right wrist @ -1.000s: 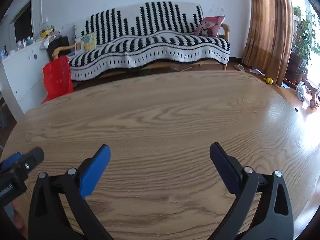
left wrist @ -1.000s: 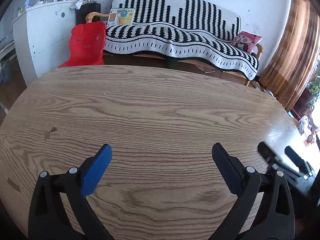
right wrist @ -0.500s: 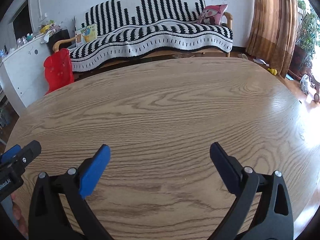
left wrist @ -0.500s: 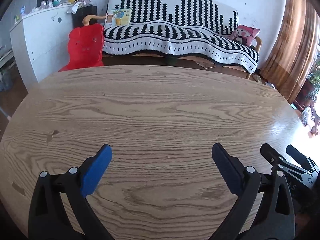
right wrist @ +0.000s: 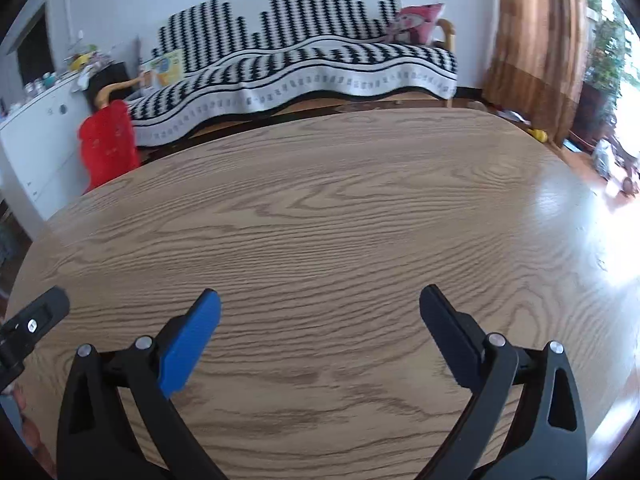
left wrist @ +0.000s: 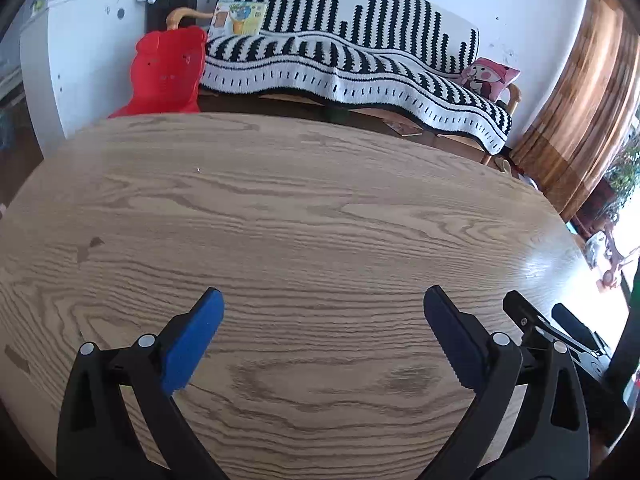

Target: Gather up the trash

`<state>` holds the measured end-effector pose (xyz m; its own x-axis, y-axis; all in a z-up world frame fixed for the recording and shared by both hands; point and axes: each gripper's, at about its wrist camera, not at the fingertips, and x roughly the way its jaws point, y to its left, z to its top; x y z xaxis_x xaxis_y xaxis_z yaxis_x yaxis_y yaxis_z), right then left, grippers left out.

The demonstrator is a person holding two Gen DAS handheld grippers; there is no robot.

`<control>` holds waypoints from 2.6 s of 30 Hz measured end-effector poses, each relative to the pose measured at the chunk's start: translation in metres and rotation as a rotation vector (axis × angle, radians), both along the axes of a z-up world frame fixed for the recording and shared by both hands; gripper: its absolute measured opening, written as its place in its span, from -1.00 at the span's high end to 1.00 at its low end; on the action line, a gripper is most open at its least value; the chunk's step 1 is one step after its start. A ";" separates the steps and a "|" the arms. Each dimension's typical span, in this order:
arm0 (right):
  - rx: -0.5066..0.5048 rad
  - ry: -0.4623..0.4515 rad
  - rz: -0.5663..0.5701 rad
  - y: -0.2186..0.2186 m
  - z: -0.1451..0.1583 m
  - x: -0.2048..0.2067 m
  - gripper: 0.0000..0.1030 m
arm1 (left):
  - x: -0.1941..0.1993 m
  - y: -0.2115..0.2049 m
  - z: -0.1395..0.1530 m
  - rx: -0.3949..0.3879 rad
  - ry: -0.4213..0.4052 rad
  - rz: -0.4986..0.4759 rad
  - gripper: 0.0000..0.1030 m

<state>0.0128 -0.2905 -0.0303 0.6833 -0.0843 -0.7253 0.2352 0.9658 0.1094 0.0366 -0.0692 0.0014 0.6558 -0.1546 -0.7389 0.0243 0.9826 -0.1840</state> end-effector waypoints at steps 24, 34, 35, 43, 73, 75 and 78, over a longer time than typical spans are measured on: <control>0.011 -0.019 0.048 -0.004 0.006 -0.003 -0.87 | -0.005 -0.023 -0.002 0.106 -0.007 -0.064 -0.89; -0.028 -0.024 0.044 0.004 0.005 -0.001 -0.87 | -0.008 -0.024 -0.006 0.099 0.005 -0.081 -0.89; -0.050 -0.023 0.052 0.009 0.005 0.000 -0.87 | -0.006 -0.023 -0.008 0.087 0.018 -0.085 -0.89; -0.089 -0.005 0.095 0.017 -0.001 0.004 -0.87 | -0.005 -0.025 -0.007 0.095 0.000 -0.058 -0.89; -0.025 0.023 0.071 0.006 -0.009 0.009 -0.87 | 0.017 -0.007 -0.034 0.223 0.026 -0.052 -0.89; -0.031 0.039 0.074 0.007 -0.011 0.013 -0.87 | 0.018 -0.007 -0.036 0.241 0.024 -0.044 -0.89; -0.066 0.049 0.080 0.008 -0.014 0.016 -0.87 | 0.023 -0.007 -0.041 0.269 0.041 -0.031 -0.89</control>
